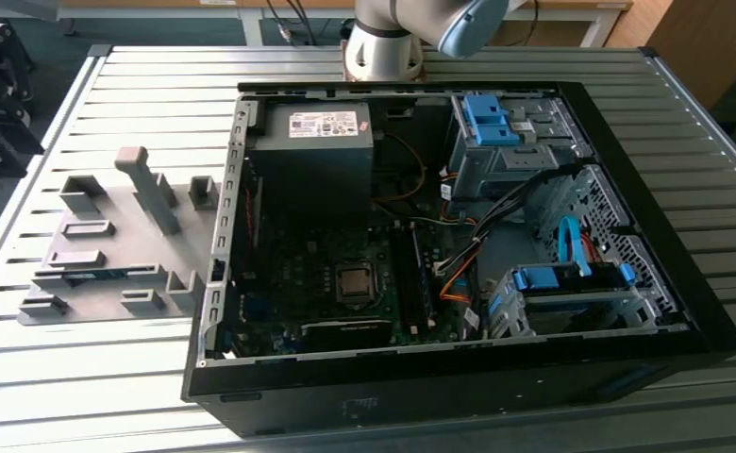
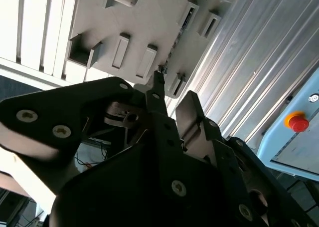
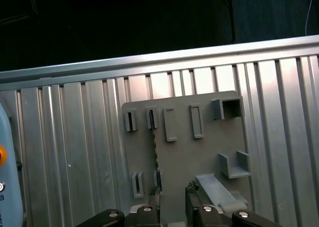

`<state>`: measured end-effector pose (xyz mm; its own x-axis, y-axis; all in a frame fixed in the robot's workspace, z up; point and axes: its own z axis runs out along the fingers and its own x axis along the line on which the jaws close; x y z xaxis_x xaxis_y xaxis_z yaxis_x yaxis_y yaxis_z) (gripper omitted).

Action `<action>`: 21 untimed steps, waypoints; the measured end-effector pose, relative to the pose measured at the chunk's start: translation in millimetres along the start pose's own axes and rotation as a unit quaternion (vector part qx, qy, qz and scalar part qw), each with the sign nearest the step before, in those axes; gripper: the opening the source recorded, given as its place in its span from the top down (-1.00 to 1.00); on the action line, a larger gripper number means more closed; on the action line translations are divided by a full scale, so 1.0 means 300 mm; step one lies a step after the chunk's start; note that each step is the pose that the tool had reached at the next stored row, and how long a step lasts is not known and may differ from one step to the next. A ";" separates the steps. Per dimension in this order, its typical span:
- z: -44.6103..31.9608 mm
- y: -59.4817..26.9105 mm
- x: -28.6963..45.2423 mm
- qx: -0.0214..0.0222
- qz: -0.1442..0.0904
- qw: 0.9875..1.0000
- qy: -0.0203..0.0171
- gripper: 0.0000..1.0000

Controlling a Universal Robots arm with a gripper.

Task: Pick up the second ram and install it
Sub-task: 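Pick up the second ram and move it above second insertion slot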

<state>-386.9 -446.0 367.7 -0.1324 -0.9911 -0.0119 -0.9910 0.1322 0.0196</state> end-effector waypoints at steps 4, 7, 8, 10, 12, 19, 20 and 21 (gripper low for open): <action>0.023 0.006 0.002 0.000 0.000 1.000 0.000 0.14; 0.041 0.006 0.009 0.000 -0.006 1.000 0.000 0.14; 0.046 0.006 0.013 -0.001 -0.008 1.000 0.000 0.14; 0.053 0.007 0.017 0.000 -0.008 1.000 0.000 0.14; 0.053 0.007 0.017 -0.001 -0.008 1.000 0.000 0.14; 0.053 0.007 0.017 0.000 -0.008 1.000 0.000 0.14; 0.054 0.008 0.018 0.000 -0.008 1.000 0.000 0.14; 0.055 0.009 0.018 0.000 -0.009 1.000 0.000 0.14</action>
<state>-390.6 -450.8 351.1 -0.1153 -0.9932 -0.0127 -0.9932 0.1150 0.0201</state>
